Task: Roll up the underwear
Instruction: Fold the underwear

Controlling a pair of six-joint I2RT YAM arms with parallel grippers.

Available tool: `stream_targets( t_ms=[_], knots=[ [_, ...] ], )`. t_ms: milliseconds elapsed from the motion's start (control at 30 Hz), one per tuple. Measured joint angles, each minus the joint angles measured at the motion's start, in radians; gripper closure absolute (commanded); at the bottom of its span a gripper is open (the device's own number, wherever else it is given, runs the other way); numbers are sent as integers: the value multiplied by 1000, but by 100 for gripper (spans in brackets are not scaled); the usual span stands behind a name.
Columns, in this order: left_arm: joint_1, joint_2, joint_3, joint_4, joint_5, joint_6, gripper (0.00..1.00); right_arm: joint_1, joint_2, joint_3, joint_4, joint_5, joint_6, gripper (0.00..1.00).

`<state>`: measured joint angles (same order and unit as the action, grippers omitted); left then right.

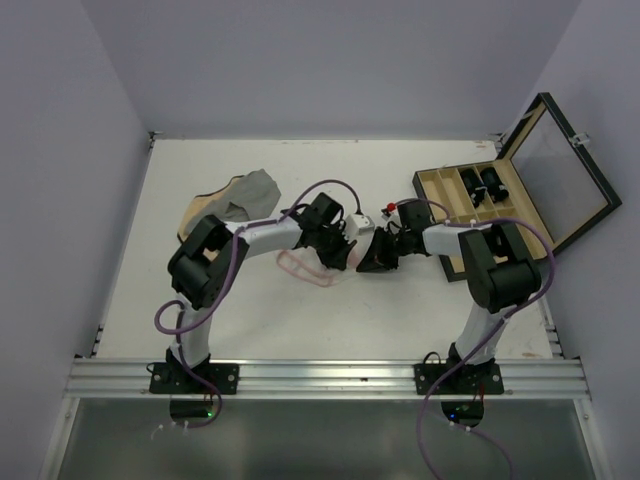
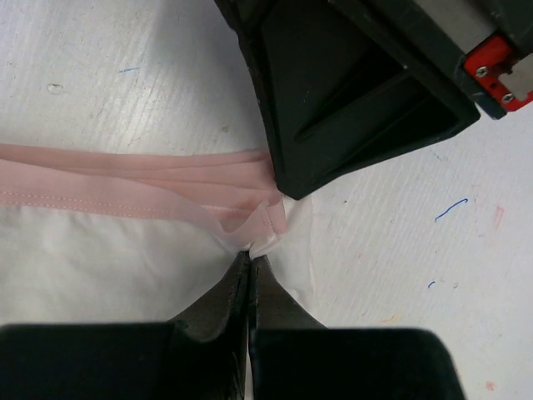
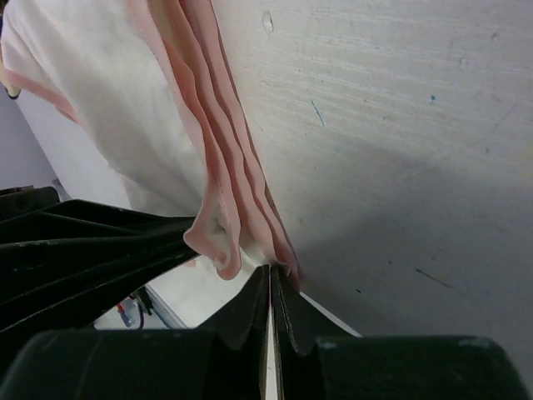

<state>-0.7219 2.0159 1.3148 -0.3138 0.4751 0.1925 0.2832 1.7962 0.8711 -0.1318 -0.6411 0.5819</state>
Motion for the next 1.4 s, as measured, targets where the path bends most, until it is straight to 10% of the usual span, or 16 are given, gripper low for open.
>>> stream_targets(
  t_ms=[1167, 1400],
  knots=[
    [-25, -110, -43, 2, -6, -26, 100, -2, 32, 0, 42, -32, 5, 92],
    [-24, -20, -49, 38, 27, -34, 77, -3, 31, 2, 34, -33, 0, 89]
  ],
)
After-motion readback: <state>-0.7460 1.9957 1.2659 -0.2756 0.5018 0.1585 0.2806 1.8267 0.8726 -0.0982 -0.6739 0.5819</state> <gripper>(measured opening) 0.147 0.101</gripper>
